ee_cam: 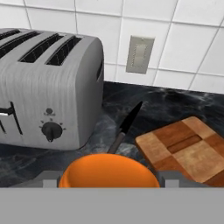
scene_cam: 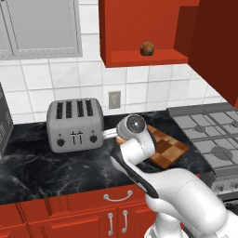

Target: Pick the bread, place it on the cutting board, pick the jam, place it on the counter, and close the cabinet.

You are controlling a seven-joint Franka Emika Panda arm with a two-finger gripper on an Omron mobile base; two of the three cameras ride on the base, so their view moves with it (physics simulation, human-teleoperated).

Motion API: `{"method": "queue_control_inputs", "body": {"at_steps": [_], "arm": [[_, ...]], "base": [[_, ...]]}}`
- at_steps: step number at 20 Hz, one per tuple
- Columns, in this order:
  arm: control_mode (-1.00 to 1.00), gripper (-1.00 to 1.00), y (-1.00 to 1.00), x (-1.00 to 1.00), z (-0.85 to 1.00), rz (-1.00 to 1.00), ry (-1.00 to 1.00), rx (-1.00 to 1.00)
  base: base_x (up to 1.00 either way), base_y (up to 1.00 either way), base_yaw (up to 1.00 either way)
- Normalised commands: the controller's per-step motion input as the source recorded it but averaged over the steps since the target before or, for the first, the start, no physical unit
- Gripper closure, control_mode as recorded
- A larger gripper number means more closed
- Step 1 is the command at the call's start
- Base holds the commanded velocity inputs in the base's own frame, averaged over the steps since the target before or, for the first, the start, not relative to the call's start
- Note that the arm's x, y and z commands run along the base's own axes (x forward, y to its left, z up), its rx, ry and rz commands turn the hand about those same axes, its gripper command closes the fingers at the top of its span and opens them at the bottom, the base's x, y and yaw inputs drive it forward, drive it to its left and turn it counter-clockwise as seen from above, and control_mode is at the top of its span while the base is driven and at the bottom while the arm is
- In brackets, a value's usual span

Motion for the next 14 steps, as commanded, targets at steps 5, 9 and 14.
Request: {"method": "queue_control_inputs", "body": {"at_steps": [5,9,14], "arm": [[-1.00,1.00,0.04,0.00,-0.25,0.00,0.00,0.00],[-1.00,1.00,0.05,0.00,-0.23,0.00,0.00,0.00],[-1.00,1.00,0.05,0.00,-0.24,0.00,0.01,0.00]], "base": [[0.00,0.00,0.00],[0.00,0.00,0.00],[0.00,0.00,0.00]]}}
